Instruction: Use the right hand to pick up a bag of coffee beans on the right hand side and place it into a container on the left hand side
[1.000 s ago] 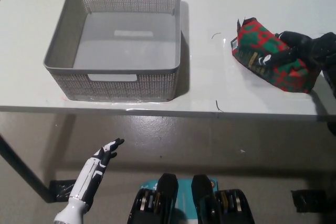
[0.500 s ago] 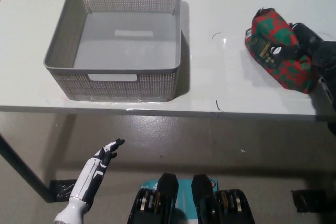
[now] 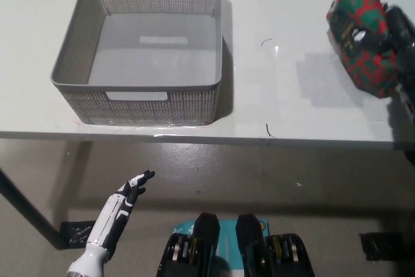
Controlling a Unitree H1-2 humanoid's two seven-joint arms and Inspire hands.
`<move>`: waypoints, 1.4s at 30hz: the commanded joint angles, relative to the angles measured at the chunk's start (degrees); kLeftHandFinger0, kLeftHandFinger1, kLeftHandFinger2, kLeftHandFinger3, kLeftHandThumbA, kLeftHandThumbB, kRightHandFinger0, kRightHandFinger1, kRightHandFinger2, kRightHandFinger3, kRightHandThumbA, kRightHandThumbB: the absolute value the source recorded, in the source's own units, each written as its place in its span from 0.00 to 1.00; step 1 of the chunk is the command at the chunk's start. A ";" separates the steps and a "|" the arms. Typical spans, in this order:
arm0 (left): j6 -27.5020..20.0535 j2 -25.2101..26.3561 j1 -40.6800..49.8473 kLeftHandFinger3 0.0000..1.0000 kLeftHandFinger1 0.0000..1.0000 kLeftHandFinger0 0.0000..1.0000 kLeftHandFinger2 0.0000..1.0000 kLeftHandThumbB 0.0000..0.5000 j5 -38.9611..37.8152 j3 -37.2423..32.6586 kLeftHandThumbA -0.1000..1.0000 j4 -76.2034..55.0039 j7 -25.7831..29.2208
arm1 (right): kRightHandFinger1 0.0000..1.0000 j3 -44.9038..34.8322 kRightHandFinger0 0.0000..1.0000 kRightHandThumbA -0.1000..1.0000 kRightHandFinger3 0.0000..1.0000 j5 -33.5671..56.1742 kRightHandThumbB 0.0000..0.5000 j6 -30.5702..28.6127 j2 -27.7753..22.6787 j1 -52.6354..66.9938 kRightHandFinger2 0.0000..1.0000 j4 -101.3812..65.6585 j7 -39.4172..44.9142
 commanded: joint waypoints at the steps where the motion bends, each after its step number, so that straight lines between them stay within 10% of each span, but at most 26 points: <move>1: -1.24 1.32 -1.48 1.00 1.00 1.00 1.00 0.40 0.55 -0.29 1.00 -1.42 -0.83 | 0.43 -2.32 0.00 0.00 0.78 2.52 0.36 -1.64 -2.74 -13.23 0.81 -4.86 -4.41; 20: -1.53 0.59 0.00 1.00 1.00 1.00 1.00 0.46 0.03 -1.51 1.00 -0.64 -1.27 | 0.38 0.85 0.00 0.00 0.84 0.16 0.41 -1.44 15.27 -21.99 0.80 -12.40 -3.80; 22: -1.57 0.66 -0.14 1.00 1.00 1.00 1.00 0.51 -0.09 -1.51 1.00 -0.38 -1.31 | 0.16 1.37 0.00 0.00 0.73 -0.27 0.40 -1.90 16.99 -22.29 0.51 -12.02 -4.06; 23: -0.04 0.61 0.07 1.00 1.00 1.00 1.00 0.53 -0.25 -1.50 1.00 -1.21 -1.46 | 0.13 1.53 0.00 0.00 0.74 -0.34 0.40 -1.96 18.25 -22.32 0.52 -11.69 -4.28; 26: -0.24 0.66 0.19 1.00 1.00 1.00 1.00 0.52 -0.35 -1.71 1.00 -1.07 -1.76 | 0.23 1.95 0.00 0.00 0.81 -0.57 0.39 -2.93 19.79 -21.60 0.71 -11.18 -5.03; 37: -0.29 1.18 -1.26 1.00 1.00 1.00 1.00 0.49 0.43 -2.35 1.00 -0.82 -2.24 | 0.44 2.86 0.00 0.00 0.84 0.05 0.35 -5.48 22.39 -19.81 0.76 -8.30 -5.06; 40: 0.09 1.43 -1.38 1.00 1.00 1.00 1.00 0.52 -0.07 -2.40 1.00 -1.05 -2.46 | 0.60 3.58 0.27 0.00 0.79 -0.49 0.38 -0.05 22.20 -20.21 0.81 -8.01 -2.28; 42: 0.79 1.30 -1.31 1.00 1.00 1.00 1.00 0.50 -0.95 -2.23 1.00 -1.49 -2.63 | 0.86 5.67 0.65 0.53 1.00 -2.09 0.59 3.24 21.51 -20.44 0.97 -7.87 1.22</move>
